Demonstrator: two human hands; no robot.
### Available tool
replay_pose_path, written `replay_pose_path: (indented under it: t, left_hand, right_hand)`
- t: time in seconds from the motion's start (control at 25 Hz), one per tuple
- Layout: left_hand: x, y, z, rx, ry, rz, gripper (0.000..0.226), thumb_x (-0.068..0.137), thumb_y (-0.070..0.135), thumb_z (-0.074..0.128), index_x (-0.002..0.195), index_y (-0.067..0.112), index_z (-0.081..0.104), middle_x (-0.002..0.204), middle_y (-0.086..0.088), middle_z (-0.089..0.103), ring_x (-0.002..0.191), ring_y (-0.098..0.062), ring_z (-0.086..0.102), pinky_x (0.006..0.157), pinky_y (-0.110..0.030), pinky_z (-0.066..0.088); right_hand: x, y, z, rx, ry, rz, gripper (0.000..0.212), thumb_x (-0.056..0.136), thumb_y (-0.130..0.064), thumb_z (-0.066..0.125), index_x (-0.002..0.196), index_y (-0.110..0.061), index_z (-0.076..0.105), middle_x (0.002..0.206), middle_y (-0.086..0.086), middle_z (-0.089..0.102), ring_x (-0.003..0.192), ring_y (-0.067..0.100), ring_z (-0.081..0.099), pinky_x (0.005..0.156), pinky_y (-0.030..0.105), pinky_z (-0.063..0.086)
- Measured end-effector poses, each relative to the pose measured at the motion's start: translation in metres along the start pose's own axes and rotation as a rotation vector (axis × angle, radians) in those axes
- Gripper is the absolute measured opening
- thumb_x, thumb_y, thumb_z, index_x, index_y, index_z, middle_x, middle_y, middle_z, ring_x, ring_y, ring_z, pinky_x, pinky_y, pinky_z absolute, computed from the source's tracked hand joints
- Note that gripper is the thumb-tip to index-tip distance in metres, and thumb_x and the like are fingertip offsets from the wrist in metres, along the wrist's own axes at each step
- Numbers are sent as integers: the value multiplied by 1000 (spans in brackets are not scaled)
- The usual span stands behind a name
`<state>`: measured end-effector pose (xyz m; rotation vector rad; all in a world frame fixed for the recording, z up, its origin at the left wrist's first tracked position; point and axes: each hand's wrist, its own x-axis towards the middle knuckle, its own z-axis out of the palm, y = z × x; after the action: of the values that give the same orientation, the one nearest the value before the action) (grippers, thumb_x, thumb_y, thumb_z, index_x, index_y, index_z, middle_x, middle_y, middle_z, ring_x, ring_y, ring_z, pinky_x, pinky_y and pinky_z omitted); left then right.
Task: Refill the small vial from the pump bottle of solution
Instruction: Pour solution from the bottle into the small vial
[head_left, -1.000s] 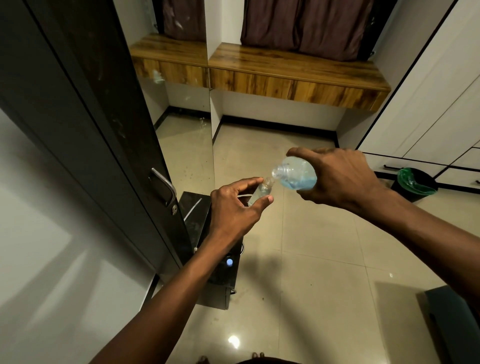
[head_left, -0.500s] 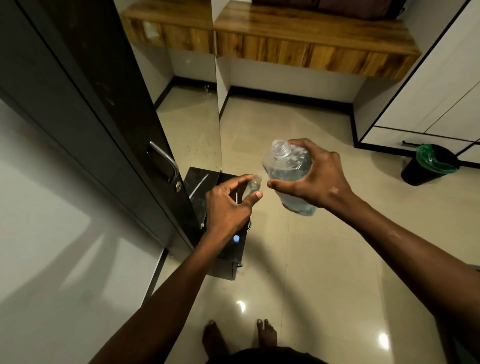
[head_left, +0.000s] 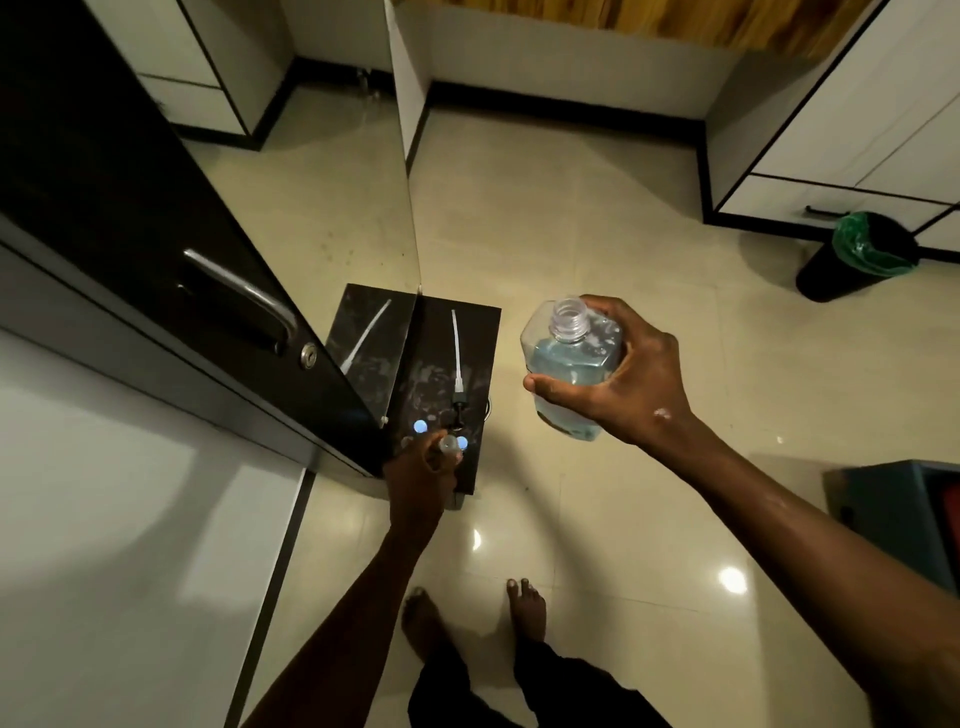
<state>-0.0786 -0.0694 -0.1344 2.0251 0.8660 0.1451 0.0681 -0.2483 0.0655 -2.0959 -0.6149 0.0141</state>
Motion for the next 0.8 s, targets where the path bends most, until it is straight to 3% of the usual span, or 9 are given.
replay_pose_path:
  t: [0.08,0.16,0.28,0.44,0.68,0.8]
  left_hand:
    - [2,-8,12,8,15,18,12,92,13,74,101,6,71,86,4,68,69,8,55,64,4,42]
    - [1,-14,19,-11,23,19,11,91,9,74,101,6,72,84,9,64,69,11,53,62,3,43]
    - [3,-31,30,-30,35,-8,13,87,7,76,100,8,73,87,5,69,76,1,60,71,-8,48]
    - [7,-47,43,-40,82,-20,17,87,10,76,103,8,72,97,-8,74,94,-22,70,84,-35,58]
    - [14,-50,46,-40,79,-10,30,89,12,76,117,10,66,111,-10,73,106,-26,70,89,-42,60]
    - [2,-53,39,0,119,-55,37,82,7,82,116,7,69,108,-13,75,100,-29,73,84,-46,61]
  right_hand:
    - [-3,10,4,4,-16,14,79,57,-46,98,124,-20,65,110,-14,71,100,4,69,91,27,58]
    - [-6,16,7,2,-20,20,79,57,-45,98,124,-20,65,111,-14,71,100,2,69,90,23,58]
    - [-11,23,11,9,-18,44,80,57,-43,99,125,-21,65,113,-11,72,102,5,70,89,22,58]
    - [-16,29,15,23,-40,47,80,58,-39,100,126,-18,64,115,-8,72,105,9,71,90,29,60]
    - [-20,30,21,31,-72,44,80,58,-37,100,126,-16,64,117,-5,72,106,13,71,91,35,61]
    - [-21,30,22,42,-83,37,80,59,-35,100,127,-15,64,118,-3,72,107,14,71,92,36,61]
